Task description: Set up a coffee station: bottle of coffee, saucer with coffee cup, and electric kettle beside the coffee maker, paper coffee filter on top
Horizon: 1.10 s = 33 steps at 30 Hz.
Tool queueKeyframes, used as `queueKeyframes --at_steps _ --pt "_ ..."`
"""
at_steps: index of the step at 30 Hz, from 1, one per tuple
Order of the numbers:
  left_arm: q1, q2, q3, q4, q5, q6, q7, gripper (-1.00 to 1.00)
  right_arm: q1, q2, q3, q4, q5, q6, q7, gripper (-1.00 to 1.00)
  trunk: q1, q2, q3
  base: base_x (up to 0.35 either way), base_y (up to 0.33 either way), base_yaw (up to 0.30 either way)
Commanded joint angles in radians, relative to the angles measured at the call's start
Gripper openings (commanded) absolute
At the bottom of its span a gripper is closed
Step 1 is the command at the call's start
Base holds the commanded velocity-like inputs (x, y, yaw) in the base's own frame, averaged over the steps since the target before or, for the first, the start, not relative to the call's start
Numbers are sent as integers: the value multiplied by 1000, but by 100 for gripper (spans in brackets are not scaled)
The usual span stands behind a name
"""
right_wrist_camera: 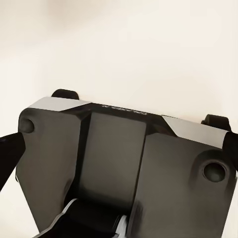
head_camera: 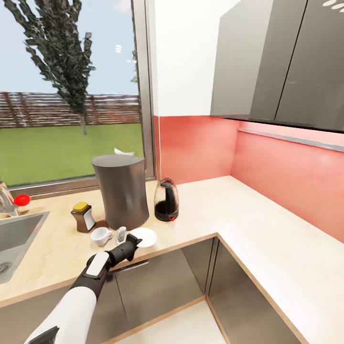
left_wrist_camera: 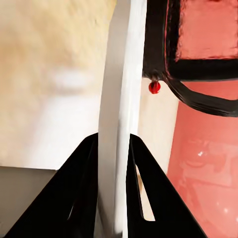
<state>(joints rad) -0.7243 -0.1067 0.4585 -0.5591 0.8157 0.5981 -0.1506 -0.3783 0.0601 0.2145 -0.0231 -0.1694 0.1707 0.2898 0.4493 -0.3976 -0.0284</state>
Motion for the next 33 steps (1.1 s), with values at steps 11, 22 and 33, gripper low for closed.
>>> queueKeyframes --at_steps 11,22,33 --pt "-1 -7 6 10 -4 11 9 -100 -1 0 8 -1 -10 6 2 100 1 -2 -2 104 -54 0" --pt "-1 -2 6 32 -1 9 9 -100 1 -1 8 -1 -10 6 2 100 1 -2 -2 70 -72 0" --pt "-1 0 6 80 -2 9 8 -100 1 -1 8 -1 -10 6 2 100 1 -2 -2 94 -2 0"
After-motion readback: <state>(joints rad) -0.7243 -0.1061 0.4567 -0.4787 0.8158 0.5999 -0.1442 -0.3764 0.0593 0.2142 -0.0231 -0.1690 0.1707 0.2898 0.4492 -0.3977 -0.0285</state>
